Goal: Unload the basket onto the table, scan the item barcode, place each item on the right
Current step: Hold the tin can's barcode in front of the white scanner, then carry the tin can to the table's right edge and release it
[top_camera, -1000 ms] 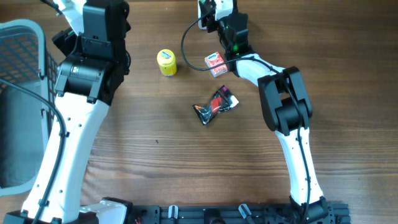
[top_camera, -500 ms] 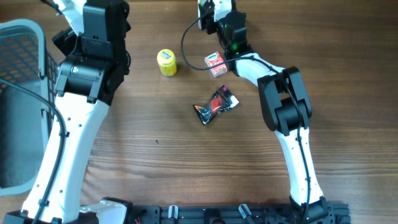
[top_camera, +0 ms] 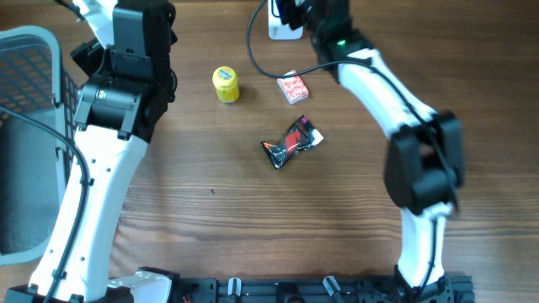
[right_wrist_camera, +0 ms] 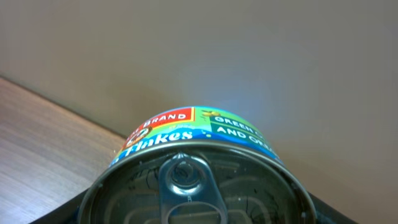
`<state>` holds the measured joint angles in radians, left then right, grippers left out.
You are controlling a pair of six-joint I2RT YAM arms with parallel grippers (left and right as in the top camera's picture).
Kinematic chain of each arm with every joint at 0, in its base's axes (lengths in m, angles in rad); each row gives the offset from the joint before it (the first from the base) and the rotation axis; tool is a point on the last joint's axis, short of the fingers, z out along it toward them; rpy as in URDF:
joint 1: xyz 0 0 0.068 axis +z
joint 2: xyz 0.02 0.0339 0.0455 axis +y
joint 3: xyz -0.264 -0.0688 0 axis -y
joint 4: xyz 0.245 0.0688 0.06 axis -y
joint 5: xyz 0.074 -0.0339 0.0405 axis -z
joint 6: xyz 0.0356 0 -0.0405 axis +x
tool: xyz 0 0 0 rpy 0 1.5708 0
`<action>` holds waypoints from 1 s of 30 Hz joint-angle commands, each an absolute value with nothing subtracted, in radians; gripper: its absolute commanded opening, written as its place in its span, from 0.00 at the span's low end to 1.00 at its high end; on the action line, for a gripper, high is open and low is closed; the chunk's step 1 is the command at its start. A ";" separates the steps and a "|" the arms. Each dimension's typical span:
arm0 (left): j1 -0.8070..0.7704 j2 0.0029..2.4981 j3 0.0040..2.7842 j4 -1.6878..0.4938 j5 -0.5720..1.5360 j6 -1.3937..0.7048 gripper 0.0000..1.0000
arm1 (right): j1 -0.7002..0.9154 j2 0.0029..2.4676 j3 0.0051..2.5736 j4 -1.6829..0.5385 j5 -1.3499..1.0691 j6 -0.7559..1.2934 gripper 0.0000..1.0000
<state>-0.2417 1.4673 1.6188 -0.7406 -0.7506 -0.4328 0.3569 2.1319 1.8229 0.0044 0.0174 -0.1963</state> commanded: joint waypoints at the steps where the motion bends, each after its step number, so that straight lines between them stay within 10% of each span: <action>1: -0.237 1.453 1.631 -0.742 -0.749 -0.453 1.00 | 0.349 1.969 1.848 -0.171 0.190 -0.210 0.53; 4: -0.237 1.453 1.631 -0.742 -0.749 -0.454 1.00 | 0.293 1.906 1.848 -0.413 0.273 -0.169 0.66; 14: -0.245 1.453 1.631 -0.741 -0.603 -0.452 1.00 | -0.142 1.881 1.844 -0.873 0.239 0.119 0.55; 30: -0.479 1.550 1.631 -0.700 -0.424 -0.393 1.00 | -0.691 2.002 1.685 -0.891 0.058 0.191 0.58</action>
<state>-0.4515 1.5108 1.6188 -0.6971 -0.4431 -0.4053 -0.6659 1.9312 1.7672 -0.9226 0.0937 0.1513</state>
